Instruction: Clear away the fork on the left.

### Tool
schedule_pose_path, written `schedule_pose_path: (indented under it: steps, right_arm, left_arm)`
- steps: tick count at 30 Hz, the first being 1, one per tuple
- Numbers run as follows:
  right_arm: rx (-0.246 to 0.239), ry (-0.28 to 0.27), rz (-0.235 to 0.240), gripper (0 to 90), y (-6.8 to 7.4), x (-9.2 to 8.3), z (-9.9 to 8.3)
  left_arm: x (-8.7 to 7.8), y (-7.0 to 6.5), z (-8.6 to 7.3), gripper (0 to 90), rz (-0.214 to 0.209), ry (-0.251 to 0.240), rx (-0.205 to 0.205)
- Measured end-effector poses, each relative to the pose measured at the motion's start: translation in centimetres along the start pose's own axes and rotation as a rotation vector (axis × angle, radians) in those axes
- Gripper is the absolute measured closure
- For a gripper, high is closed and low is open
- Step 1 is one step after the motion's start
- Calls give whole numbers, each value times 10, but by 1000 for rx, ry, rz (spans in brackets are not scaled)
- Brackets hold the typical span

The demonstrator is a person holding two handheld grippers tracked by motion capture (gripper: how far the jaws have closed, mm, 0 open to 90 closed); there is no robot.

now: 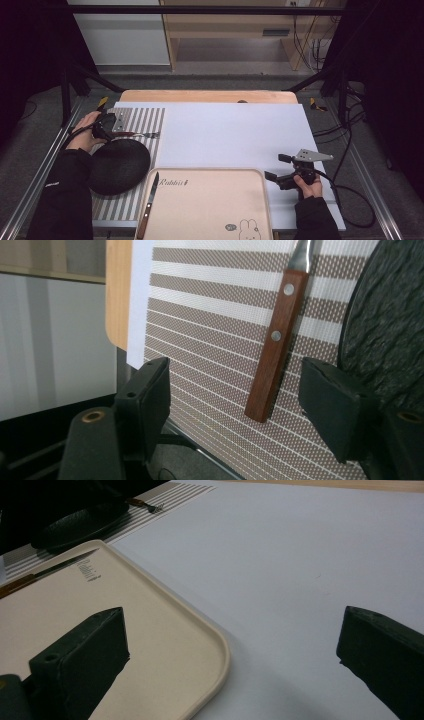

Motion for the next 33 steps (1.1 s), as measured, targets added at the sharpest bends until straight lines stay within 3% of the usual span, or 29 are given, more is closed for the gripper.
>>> schedule_pose_path:
  steps: [5, 14, 33]
  right_arm:
    - [0, 1, 0, 4, 0, 0, 0]
    - [0, 2, -3, 4, -1, 0, 0]
    - [-3, 5, -4, 4, -1, 0, -1]
  left_arm:
    - [6, -2, -2, 324, -20, 15, 41]
    - [13, -3, 0, 386, -36, 13, 65]
    - [24, -8, 13, 492, -50, -16, 78]
Point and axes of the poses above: each handheld gripper's, and its own axes: x roughly forward along the jaws, z roughly out of its top, y roughly to its left, the point moved 10 cm from there along x, roughly forward along the jaws, and after that the axes turned 12 degrees about x, right-handed, at the moved point
